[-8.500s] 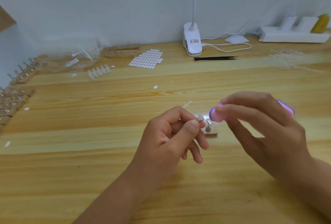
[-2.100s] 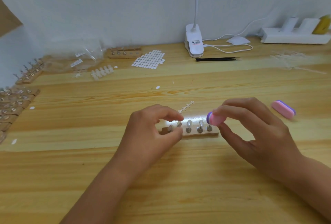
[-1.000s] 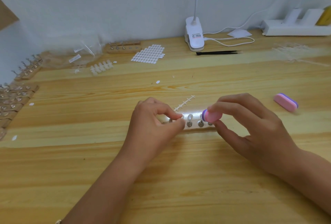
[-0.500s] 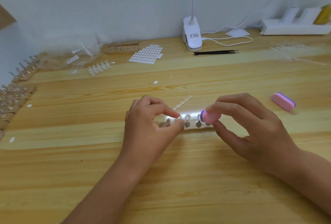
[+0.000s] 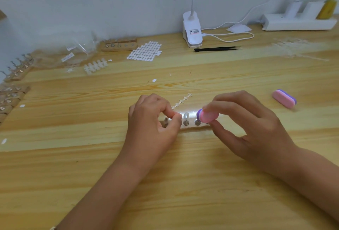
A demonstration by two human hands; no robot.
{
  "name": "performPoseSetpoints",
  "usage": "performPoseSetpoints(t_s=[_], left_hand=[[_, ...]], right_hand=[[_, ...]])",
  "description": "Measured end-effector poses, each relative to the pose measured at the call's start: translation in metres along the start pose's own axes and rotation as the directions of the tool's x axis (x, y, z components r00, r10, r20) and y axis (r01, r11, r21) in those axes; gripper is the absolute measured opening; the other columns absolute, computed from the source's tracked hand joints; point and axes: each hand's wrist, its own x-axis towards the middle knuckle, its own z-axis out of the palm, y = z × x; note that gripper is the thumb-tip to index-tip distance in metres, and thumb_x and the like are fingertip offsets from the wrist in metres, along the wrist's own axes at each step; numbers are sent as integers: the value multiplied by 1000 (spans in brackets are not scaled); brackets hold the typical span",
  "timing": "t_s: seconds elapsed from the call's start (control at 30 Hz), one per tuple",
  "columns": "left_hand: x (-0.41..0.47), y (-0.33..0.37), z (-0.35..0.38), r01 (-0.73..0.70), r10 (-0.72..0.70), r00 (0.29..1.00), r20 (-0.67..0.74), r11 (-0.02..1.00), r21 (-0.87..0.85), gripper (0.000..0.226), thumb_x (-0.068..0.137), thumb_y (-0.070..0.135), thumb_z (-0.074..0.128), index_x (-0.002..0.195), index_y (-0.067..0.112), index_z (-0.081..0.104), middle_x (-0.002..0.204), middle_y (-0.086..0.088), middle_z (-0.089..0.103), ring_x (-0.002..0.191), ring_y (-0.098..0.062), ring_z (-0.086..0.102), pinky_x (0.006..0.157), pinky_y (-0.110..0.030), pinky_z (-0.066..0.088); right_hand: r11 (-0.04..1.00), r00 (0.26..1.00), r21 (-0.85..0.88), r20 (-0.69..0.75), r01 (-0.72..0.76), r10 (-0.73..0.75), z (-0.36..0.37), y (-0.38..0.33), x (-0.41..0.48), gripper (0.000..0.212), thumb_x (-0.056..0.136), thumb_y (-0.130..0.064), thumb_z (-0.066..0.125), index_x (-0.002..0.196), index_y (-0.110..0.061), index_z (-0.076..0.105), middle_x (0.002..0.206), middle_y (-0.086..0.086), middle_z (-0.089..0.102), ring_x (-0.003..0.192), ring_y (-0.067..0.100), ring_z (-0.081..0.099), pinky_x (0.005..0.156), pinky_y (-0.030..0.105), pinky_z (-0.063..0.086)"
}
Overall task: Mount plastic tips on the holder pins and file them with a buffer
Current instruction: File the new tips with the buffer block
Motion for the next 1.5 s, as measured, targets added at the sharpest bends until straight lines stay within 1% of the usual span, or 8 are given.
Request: performPoseSetpoints(t_s=[0.4, 0.53, 0.6, 0.73, 1.03, 1.23, 1.33, 1.5], left_hand=[[-2, -2, -1, -3, 3, 999, -32, 1000, 12, 22, 76, 10, 78, 66, 15, 59, 79, 4, 61, 86, -15, 53, 83, -50, 48], [0, -5, -4, -127, 139, 988, -61, 977, 171, 8, 72, 26, 73, 73, 19, 70, 90, 7, 61, 92, -15, 56, 94, -40, 41], [2, -8, -5, -174, 185, 982, -29, 961, 213, 20, 72, 37, 68, 87, 25, 73, 106, 8, 59, 104, -12, 54, 104, -38, 33], [4, -11, -7, -245, 237, 969, 67, 953, 179, 24, 71, 36, 68, 94, 30, 73, 124, 10, 56, 124, -12, 47, 113, -50, 25], [2, -8, -1, -533, 546, 836, 59, 781, 325, 6, 78, 14, 77, 77, 18, 72, 105, 4, 71, 119, -19, 60, 114, -59, 22], [-10, 12, -3, -409, 391, 901, -191, 910, -64, 18, 76, 6, 78, 92, 13, 74, 83, 9, 73, 82, -5, 70, 103, -41, 46], [-18, 21, -9, -277, 236, 956, -177, 924, -265, 30, 75, 13, 80, 104, 20, 73, 87, 13, 75, 86, -2, 71, 84, -26, 54], [-20, 25, -9, -155, 143, 988, -61, 894, -421, 31, 75, 14, 81, 104, 25, 75, 92, 17, 75, 83, -2, 71, 76, -12, 51]], right_hand=[[1000, 1000, 4, -19, -19, 19, -3, 1, 0, 14, 89, 2, 67, 101, 0, 74, 97, 11, 68, 87, 29, 67, 82, 39, 54], [997, 997, -3, -13, -76, 76, -5, 4, -1, 16, 88, 1, 68, 103, -2, 73, 101, 7, 66, 90, 26, 66, 82, 37, 53], [996, 996, -4, -7, -90, 90, -4, 6, -1, 15, 90, -2, 66, 104, -3, 73, 100, 6, 66, 91, 25, 67, 81, 37, 54], [995, 995, 25, 24, -100, 99, -3, 6, 1, 19, 94, -12, 59, 105, -4, 72, 102, 3, 66, 92, 22, 67, 79, 36, 55], [996, 996, 11, 31, -87, 86, 0, 5, 0, 17, 93, -11, 62, 105, -6, 72, 102, 1, 65, 93, 19, 65, 82, 33, 52], [990, 994, 116, -58, -83, 90, -3, 0, 3, 14, 90, -2, 64, 104, -2, 68, 102, 2, 64, 97, 11, 62, 86, 24, 51], [978, 991, 200, -103, -64, 86, -4, -7, 3, 18, 90, -7, 63, 108, -5, 62, 104, -3, 62, 96, 6, 58, 80, 22, 49], [961, 995, 275, -79, -39, 63, -2, -13, 1, 24, 93, -8, 63, 116, -12, 58, 112, -4, 61, 100, 12, 63, 90, 21, 48]])
